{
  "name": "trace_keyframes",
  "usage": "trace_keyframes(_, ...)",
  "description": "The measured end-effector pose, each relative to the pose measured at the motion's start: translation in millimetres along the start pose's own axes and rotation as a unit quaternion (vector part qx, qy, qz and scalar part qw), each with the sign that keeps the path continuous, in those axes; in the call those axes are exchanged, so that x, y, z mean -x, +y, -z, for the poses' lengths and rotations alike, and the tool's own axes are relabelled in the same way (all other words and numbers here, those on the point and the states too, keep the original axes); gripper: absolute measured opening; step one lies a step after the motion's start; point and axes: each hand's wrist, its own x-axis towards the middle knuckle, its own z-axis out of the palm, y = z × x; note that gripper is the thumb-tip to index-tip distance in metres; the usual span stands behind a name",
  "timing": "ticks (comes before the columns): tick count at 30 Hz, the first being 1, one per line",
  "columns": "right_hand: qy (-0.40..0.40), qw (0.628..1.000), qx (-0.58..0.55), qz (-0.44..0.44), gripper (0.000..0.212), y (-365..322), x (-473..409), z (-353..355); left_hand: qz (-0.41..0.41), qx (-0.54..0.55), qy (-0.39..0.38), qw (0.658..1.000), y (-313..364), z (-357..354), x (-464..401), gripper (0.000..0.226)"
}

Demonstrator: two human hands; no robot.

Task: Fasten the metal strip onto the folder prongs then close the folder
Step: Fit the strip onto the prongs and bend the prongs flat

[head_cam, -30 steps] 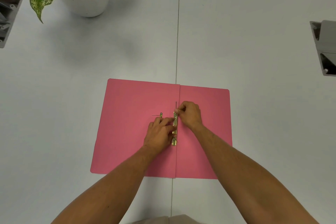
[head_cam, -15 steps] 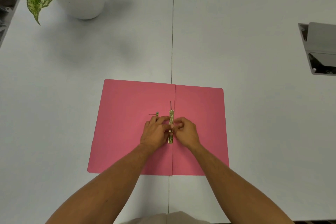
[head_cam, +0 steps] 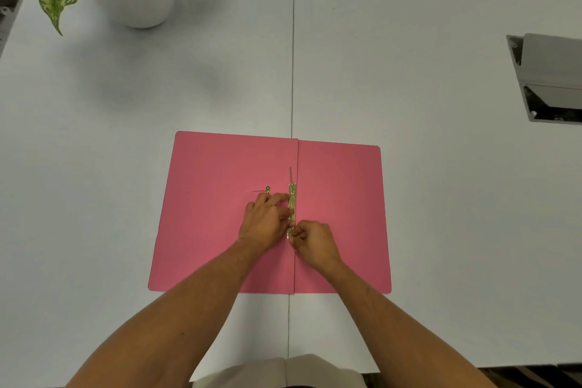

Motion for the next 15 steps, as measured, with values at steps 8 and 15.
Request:
trace_keyframes(8, -0.015, 0.986, 0.132, 0.098, 0.021, 2.7, 5.0, -1.4, -0.004, -0.017, -0.033, 0.999, 0.2, 4.9, -0.5, 0.028)
trace_keyframes(15, -0.018, 0.987, 0.114, 0.109, 0.021, 7.1, 10.3, -1.4, -0.004, -0.013, -0.032, 0.999, 0.5, 2.9, 0.2, 0.032)
